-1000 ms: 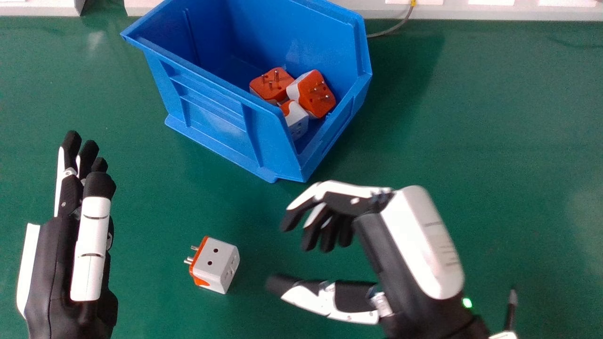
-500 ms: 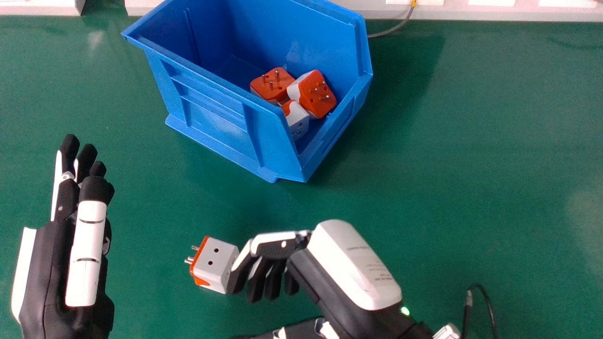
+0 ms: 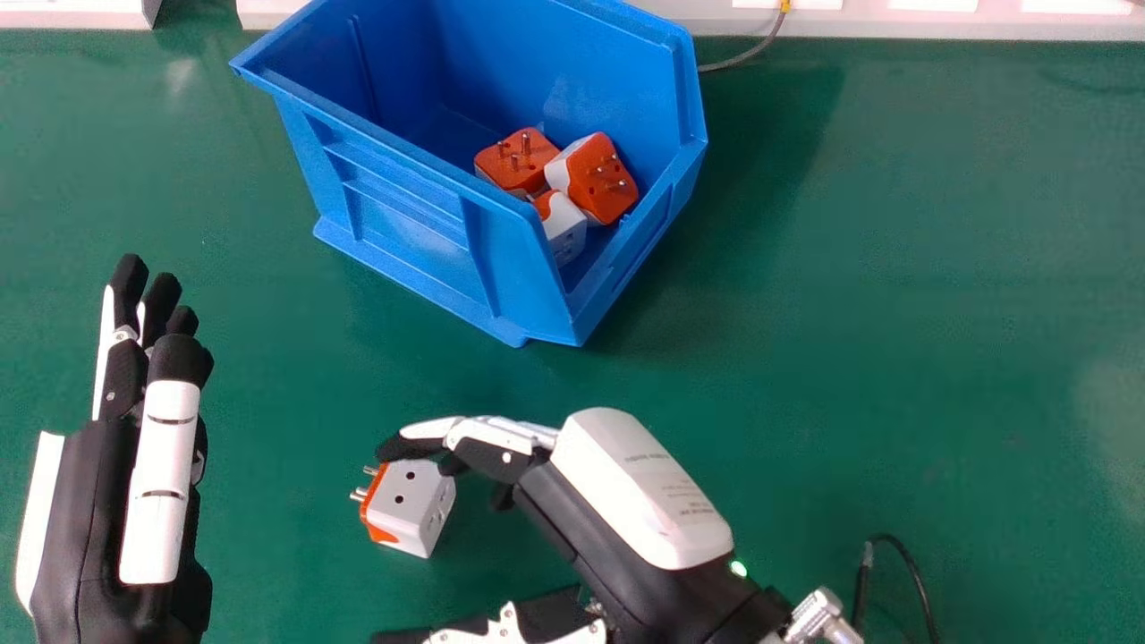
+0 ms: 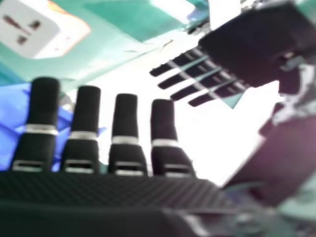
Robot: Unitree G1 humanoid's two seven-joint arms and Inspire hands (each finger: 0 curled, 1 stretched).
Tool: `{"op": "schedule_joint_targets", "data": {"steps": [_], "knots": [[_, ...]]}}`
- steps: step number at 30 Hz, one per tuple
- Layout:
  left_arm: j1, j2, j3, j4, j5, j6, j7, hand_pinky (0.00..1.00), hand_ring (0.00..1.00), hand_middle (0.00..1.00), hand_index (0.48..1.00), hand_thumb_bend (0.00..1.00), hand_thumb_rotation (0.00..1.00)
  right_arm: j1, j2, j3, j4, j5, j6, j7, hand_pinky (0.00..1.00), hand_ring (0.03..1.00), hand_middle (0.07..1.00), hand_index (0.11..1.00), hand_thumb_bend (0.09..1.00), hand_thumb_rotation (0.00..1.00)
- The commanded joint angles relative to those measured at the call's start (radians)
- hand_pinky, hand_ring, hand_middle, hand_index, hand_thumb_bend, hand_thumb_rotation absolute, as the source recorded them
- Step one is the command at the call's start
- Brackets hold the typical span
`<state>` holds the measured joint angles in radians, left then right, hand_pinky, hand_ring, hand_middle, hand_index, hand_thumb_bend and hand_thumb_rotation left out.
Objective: Pick all objects and put in blue box
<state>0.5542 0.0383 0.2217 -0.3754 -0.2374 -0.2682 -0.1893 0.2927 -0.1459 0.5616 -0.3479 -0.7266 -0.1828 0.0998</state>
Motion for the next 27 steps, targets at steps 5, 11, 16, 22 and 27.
{"op": "schedule_joint_targets", "data": {"steps": [5, 11, 16, 22, 27], "knots": [[0.000, 0.010, 0.010, -0.012, -0.008, -0.009, 0.000, 1.00, 1.00, 1.00, 1.000, 0.62, 1.00, -0.021, 0.039, 0.025, -0.002, 0.008, 0.019, -0.029, 0.67, 0.850, 0.904, 0.855, 0.650, 0.69], [-0.007, 0.016, 0.012, -0.009, -0.012, -0.007, -0.001, 1.00, 1.00, 1.00, 1.000, 0.63, 1.00, -0.046, 0.045, 0.024, 0.012, 0.003, 0.031, -0.037, 0.68, 0.862, 0.918, 0.868, 0.644, 0.70], [-0.011, 0.019, 0.013, -0.014, -0.010, -0.003, 0.001, 1.00, 1.00, 1.00, 1.000, 0.63, 1.00, -0.071, 0.048, 0.029, 0.027, -0.014, 0.049, -0.047, 0.68, 0.858, 0.918, 0.867, 0.642, 0.70], [-0.024, 0.029, 0.016, -0.009, -0.014, -0.004, -0.008, 1.00, 1.00, 1.00, 1.000, 0.63, 1.00, -0.114, 0.057, 0.047, 0.076, -0.015, 0.070, -0.039, 0.69, 0.871, 0.927, 0.878, 0.652, 0.71], [-0.031, 0.033, 0.021, -0.012, -0.022, 0.002, -0.014, 1.00, 1.00, 1.00, 1.000, 0.61, 1.00, -0.157, 0.068, 0.068, 0.126, -0.031, 0.104, -0.024, 0.72, 0.879, 0.943, 0.888, 0.662, 0.69]]}}
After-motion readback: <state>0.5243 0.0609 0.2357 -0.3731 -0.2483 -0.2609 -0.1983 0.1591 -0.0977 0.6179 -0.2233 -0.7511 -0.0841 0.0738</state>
